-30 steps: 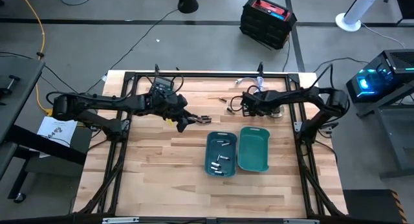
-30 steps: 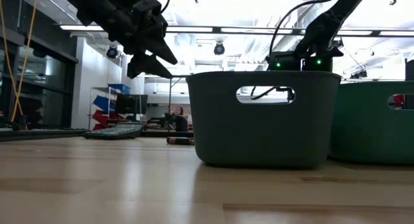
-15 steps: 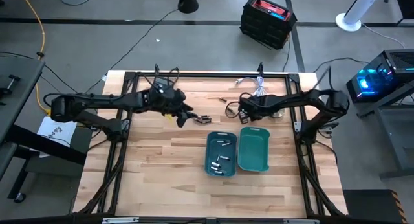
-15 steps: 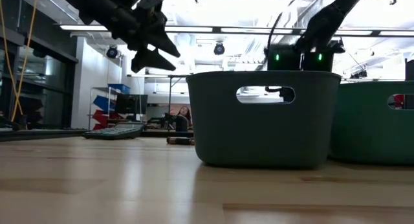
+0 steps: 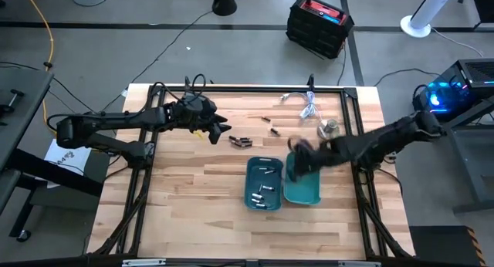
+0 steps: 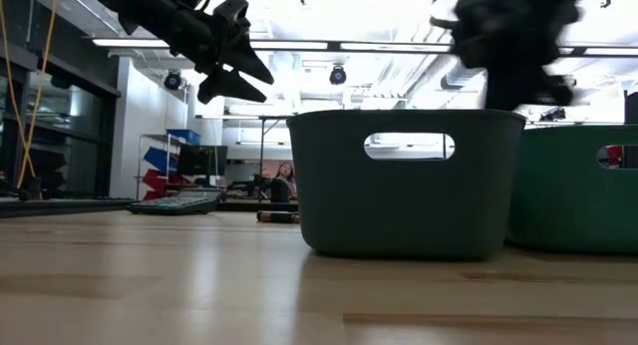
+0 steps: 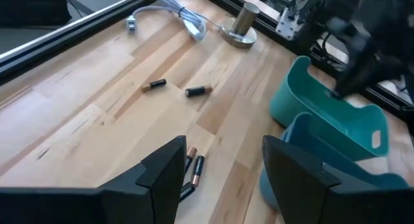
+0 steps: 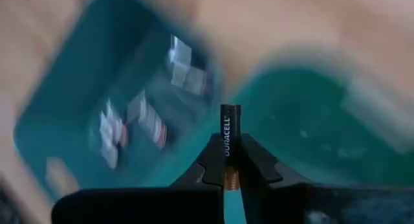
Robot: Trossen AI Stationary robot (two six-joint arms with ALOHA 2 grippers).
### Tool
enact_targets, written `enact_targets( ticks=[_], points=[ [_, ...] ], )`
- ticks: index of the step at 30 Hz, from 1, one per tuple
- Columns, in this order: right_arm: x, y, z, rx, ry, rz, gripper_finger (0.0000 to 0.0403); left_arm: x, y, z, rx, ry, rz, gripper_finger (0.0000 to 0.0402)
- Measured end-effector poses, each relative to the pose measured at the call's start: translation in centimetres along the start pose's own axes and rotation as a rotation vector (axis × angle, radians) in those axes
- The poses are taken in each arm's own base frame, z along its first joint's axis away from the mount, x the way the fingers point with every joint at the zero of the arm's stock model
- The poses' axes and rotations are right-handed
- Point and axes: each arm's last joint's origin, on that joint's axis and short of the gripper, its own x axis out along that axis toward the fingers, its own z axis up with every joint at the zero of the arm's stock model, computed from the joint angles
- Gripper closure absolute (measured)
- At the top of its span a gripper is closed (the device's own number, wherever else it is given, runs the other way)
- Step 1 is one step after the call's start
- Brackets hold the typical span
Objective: Sort batteries
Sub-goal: Put the black battery into the green bin
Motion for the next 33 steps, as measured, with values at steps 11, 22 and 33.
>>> enact_targets(
  ticks=[11,22,33],
  points=[
    [2.6,0.8,-6.3,0.079,0.082,-0.125,0.0269,0.3,0.0,-0.9,0.117,0.083,0.005,0.0204],
    [-0.7,2.1,-2.7,-0.08,0.008,-0.03,0.02,7.1,-0.6,-5.0,0.728,0.425,0.002,0.0204],
    [-1.0,2.5,-1.5,-0.025,-0.022,-0.003,0.02,12.7,2.0,-4.8,0.93,0.572,-0.018,0.0205]
  ],
)
